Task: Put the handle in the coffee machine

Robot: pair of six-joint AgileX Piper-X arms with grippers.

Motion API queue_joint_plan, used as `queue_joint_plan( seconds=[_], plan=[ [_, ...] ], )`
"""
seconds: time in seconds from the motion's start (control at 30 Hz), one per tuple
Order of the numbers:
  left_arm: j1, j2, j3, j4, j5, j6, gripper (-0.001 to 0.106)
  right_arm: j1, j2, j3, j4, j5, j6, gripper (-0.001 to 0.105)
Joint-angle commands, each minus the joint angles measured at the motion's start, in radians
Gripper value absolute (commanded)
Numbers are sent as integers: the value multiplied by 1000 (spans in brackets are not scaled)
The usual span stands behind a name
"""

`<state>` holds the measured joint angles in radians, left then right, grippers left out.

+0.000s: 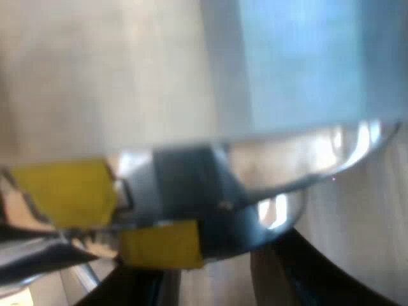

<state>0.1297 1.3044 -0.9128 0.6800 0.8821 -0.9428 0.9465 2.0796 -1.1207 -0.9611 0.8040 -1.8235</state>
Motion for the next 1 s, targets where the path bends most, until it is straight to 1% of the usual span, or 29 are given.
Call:
queue_joint_plan(
  seconds=[0.03, 0.1, 0.27, 0.33, 0.53, 0.57, 0.6, 0.67, 0.7, 0.73, 0.77, 0.8, 0.83, 0.93, 1.0],
  plan=[
    [25, -39, -35, -26, 127, -1, 1, -21, -10, -18, -36, -16, -14, 31],
    [25, -39, -35, -26, 127, -1, 1, -27, -10, -18, -38, -40, -14, 31],
    [25, -39, -35, -26, 127, -1, 1, -36, -10, -35, -38, -58, -21, 31],
    [25, -39, -35, -26, 127, -1, 1, -36, -10, -52, -38, -72, -46, 31],
    [25, -39, -35, -26, 118, -1, 1, -36, -10, -64, -63, -49, -52, 31],
    [25, -39, -35, -26, 118, -1, 3, -36, -10, -64, -75, -49, -68, 31],
    [25, -39, -35, -26, 118, -1, 7, -34, -10, -64, -76, -49, -75, 31],
    [25, -39, -35, -26, 118, -1, 23, -34, -10, -64, -76, -49, -75, 31],
    [25, -39, -35, -26, 115, -1, 29, -34, -10, -64, -82, -45, -75, 31],
    [25, -39, -35, -21, 103, -1, 44, -34, -10, -64, -83, -45, -75, 31],
    [25, -39, -35, -19, 95, -1, 50, -34, -10, -64, -83, -46, -75, 31],
    [25, -39, -35, -17, 74, -1, 62, -34, -10, -64, -83, -46, -75, 31],
    [25, -39, -35, -11, 41, 1, 65, -34, -10, -64, -83, -46, -75, 31],
    [25, -39, -35, 1, -10, 15, 66, -34, -10, -64, -83, -46, -75, 31],
    [25, -39, -35, 17, -67, 47, 66, -34, -10, -64, -83, -46, -75, 31]
  ],
)
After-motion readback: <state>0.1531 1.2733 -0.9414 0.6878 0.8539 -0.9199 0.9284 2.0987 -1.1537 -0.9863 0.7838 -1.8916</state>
